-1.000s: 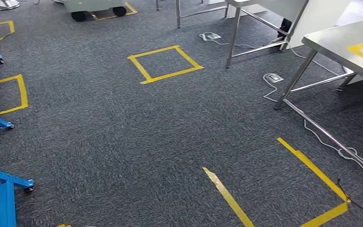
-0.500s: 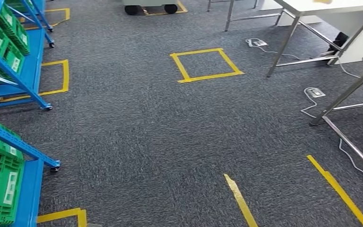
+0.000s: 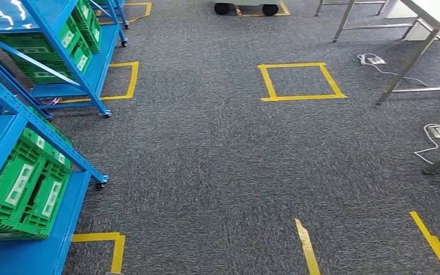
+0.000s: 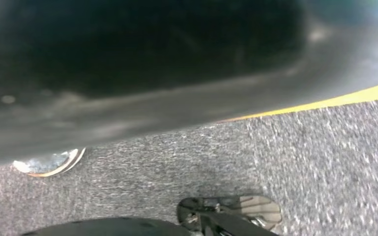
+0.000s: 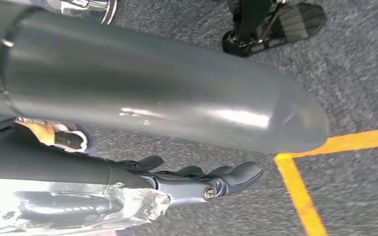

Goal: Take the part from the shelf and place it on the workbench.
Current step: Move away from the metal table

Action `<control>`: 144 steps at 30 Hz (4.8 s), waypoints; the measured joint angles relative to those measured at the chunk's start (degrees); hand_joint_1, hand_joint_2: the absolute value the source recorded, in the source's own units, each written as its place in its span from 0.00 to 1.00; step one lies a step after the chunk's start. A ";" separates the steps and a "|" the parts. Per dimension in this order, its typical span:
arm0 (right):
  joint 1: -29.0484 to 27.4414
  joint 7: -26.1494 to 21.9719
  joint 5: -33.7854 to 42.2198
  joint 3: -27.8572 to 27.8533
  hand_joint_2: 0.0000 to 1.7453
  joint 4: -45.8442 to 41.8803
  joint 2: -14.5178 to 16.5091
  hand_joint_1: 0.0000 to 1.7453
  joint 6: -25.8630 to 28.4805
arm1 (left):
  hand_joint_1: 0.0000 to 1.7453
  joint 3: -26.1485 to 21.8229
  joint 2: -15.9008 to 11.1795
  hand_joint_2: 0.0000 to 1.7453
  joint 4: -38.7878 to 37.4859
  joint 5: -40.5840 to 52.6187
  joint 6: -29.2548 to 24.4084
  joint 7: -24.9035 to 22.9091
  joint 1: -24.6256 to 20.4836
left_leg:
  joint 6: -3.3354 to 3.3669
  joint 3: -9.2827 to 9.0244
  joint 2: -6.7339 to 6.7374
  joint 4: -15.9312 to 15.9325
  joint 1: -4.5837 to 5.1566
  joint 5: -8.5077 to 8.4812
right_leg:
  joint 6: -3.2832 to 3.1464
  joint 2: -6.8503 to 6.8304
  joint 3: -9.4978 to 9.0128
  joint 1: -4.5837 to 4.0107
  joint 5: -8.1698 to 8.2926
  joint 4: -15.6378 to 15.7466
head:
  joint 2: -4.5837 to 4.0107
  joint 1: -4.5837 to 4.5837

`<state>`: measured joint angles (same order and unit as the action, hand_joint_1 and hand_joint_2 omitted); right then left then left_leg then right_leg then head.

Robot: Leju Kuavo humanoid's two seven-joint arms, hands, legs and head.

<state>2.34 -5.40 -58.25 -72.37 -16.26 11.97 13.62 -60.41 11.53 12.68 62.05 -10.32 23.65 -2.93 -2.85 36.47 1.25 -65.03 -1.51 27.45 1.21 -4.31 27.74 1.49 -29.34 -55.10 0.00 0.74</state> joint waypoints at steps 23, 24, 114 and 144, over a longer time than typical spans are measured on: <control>0.19 -0.05 -0.21 0.02 0.00 0.21 -0.05 0.00 -0.15 | 0.00 -0.13 0.50 0.00 0.06 0.19 -0.02 0.02 0.08 | 2.89 -1.62 -6.54 4.24 2.40 0.67 | -2.98 6.76 2.59 -2.07 0.76 -1.55 | 0.00 -0.38; 0.16 -0.06 -0.22 0.02 0.00 0.21 0.02 0.00 -0.15 | 0.00 -0.14 0.45 0.00 0.07 0.19 -0.02 0.02 0.01 | 2.40 -0.57 -4.74 1.85 2.34 2.38 | -2.77 5.85 2.33 -1.88 0.94 -1.06 | 0.00 -0.26; 0.56 -0.58 -1.57 -1.83 0.00 0.22 0.05 0.00 0.44 | 0.00 -1.69 0.74 0.00 0.31 1.95 -0.66 -0.43 0.01 | 4.25 -4.36 -5.33 8.90 0.80 -1.86 | 2.01 5.65 2.87 0.21 -3.10 -4.23 | 0.00 -1.21; 0.64 -0.73 -2.08 -1.86 0.00 0.23 -0.06 0.00 0.57 | 0.00 -2.05 0.83 0.00 0.33 2.08 -0.66 -0.68 0.12 | 5.31 -4.44 1.39 7.68 2.48 -0.21 | 0.05 -1.09 1.75 -1.62 -2.97 -3.73 | 0.00 -0.67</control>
<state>2.98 -6.13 -60.33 -74.23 -16.03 11.91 14.19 -62.46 12.37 13.01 64.13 -10.97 22.97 -2.82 2.46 32.02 2.64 -57.35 0.97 27.24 1.26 -5.41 29.49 -0.13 -32.31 -58.83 0.00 0.08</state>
